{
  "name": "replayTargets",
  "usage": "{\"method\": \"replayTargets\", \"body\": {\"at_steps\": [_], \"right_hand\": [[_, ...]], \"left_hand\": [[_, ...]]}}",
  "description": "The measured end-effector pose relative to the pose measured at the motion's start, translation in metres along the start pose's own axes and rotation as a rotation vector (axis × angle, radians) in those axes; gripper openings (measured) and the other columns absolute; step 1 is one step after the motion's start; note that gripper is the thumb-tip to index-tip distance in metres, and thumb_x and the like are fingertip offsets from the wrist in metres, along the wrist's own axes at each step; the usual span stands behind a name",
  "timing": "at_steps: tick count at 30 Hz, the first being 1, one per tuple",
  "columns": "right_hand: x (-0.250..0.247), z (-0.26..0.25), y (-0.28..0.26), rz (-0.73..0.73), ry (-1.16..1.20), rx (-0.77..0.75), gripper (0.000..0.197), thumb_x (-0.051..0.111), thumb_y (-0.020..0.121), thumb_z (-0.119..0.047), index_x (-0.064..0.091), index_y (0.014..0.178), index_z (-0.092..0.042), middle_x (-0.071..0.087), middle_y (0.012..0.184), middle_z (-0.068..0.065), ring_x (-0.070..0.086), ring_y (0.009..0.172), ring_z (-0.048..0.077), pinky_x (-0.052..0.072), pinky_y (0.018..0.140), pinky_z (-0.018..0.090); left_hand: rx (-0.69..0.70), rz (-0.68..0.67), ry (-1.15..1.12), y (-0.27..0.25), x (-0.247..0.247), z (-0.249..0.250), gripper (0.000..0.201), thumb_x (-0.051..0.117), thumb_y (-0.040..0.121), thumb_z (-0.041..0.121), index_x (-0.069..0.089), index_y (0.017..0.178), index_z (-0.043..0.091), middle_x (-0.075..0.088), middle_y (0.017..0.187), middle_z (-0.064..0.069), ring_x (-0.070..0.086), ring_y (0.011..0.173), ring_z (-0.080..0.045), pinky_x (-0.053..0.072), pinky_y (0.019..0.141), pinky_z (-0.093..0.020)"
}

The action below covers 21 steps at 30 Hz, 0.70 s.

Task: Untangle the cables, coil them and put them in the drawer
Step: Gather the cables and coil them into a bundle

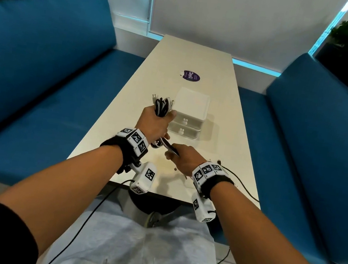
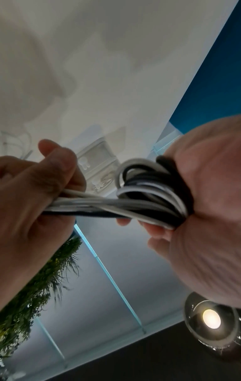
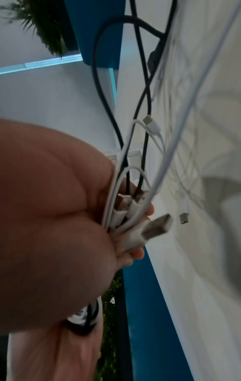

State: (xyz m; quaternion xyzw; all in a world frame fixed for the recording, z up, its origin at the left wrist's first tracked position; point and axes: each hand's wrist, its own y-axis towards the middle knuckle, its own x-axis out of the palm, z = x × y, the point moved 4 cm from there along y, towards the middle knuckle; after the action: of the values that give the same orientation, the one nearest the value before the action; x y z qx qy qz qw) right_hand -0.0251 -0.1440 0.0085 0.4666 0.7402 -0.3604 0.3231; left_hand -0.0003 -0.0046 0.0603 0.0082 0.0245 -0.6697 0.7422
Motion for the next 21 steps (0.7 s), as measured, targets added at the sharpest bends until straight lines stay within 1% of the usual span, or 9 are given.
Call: {"method": "replayTargets", "body": {"at_steps": [4, 6, 8, 11, 13, 14, 16, 18, 21], "right_hand": [[0.001, 0.005, -0.004, -0.101, -0.012, 0.042, 0.021, 0.050, 0.097, -0.029, 0.069, 0.094, -0.020, 0.070, 0.083, -0.001, 0.063, 0.077, 0.015, 0.051, 0.077, 0.031], [0.000, 0.006, -0.007, -0.117, -0.037, 0.069, 0.029, 0.057, 0.094, -0.044, 0.070, 0.085, -0.019, 0.068, 0.076, -0.001, 0.061, 0.071, 0.014, 0.051, 0.075, 0.033], [0.000, 0.008, -0.007, -0.129, -0.086, 0.098, 0.038, 0.060, 0.089, -0.055, 0.068, 0.078, -0.019, 0.066, 0.073, -0.002, 0.059, 0.070, 0.015, 0.049, 0.073, 0.032], [0.001, 0.013, -0.009, -0.150, -0.116, 0.077, 0.031, 0.062, 0.085, -0.059, 0.064, 0.081, -0.029, 0.062, 0.084, -0.007, 0.057, 0.081, 0.014, 0.046, 0.074, 0.032], [-0.001, 0.016, -0.010, -0.139, -0.050, 0.056, 0.029, 0.067, 0.083, -0.056, 0.067, 0.103, -0.035, 0.063, 0.102, -0.011, 0.059, 0.097, 0.016, 0.047, 0.086, 0.032], [-0.003, 0.016, -0.012, -0.122, -0.025, 0.057, 0.038, 0.070, 0.083, -0.052, 0.066, 0.115, -0.033, 0.062, 0.109, -0.011, 0.058, 0.100, 0.016, 0.047, 0.089, 0.031], [-0.008, 0.016, -0.015, -0.088, -0.018, 0.059, 0.045, 0.072, 0.084, -0.044, 0.062, 0.125, -0.029, 0.061, 0.111, -0.006, 0.056, 0.100, 0.017, 0.044, 0.087, 0.028], [-0.008, 0.014, -0.016, -0.098, -0.062, 0.007, 0.042, 0.072, 0.085, -0.042, 0.063, 0.123, -0.025, 0.064, 0.114, 0.001, 0.058, 0.102, 0.021, 0.045, 0.086, 0.029], [-0.007, 0.016, -0.014, -0.058, -0.088, 0.019, 0.027, 0.073, 0.084, -0.036, 0.066, 0.104, -0.020, 0.065, 0.097, 0.003, 0.060, 0.088, 0.023, 0.048, 0.076, 0.029]], "left_hand": [[-0.029, -0.118, 0.079, -0.006, 0.011, -0.003, 0.023, 0.069, 0.091, 0.022, 0.057, 0.083, 0.005, 0.040, 0.051, -0.008, 0.039, 0.038, -0.021, 0.041, 0.047, -0.034], [-0.036, -0.206, 0.174, -0.008, 0.016, -0.007, 0.019, 0.068, 0.091, 0.020, 0.059, 0.087, 0.003, 0.038, 0.051, -0.004, 0.035, 0.040, -0.020, 0.037, 0.043, -0.028], [0.007, -0.289, 0.346, -0.013, 0.019, -0.007, 0.017, 0.069, 0.090, 0.023, 0.062, 0.084, 0.009, 0.045, 0.050, 0.003, 0.041, 0.040, -0.016, 0.039, 0.045, -0.026], [0.118, -0.432, 0.522, -0.024, 0.026, -0.001, 0.020, 0.074, 0.087, 0.027, 0.060, 0.074, 0.021, 0.054, 0.048, 0.014, 0.049, 0.041, 0.002, 0.037, 0.049, -0.013], [0.164, -0.525, 0.610, -0.031, 0.029, -0.001, 0.026, 0.077, 0.083, 0.030, 0.056, 0.069, 0.026, 0.059, 0.051, 0.019, 0.055, 0.051, 0.008, 0.036, 0.052, -0.007], [0.165, -0.555, 0.641, -0.033, 0.029, -0.003, 0.024, 0.079, 0.081, 0.034, 0.060, 0.072, 0.024, 0.063, 0.059, 0.017, 0.058, 0.058, 0.005, 0.039, 0.057, -0.009], [0.157, -0.586, 0.674, -0.032, 0.028, -0.006, 0.025, 0.083, 0.074, 0.037, 0.067, 0.082, 0.020, 0.070, 0.074, 0.008, 0.064, 0.071, -0.004, 0.046, 0.066, -0.018], [0.153, -0.605, 0.703, -0.032, 0.027, -0.009, 0.029, 0.086, 0.069, 0.033, 0.070, 0.087, 0.018, 0.073, 0.081, 0.005, 0.067, 0.077, -0.007, 0.053, 0.072, -0.023], [0.196, -0.615, 0.819, -0.034, 0.028, -0.012, 0.039, 0.086, 0.058, 0.027, 0.067, 0.091, 0.016, 0.072, 0.083, 0.002, 0.066, 0.074, -0.012, 0.054, 0.071, -0.030]]}}
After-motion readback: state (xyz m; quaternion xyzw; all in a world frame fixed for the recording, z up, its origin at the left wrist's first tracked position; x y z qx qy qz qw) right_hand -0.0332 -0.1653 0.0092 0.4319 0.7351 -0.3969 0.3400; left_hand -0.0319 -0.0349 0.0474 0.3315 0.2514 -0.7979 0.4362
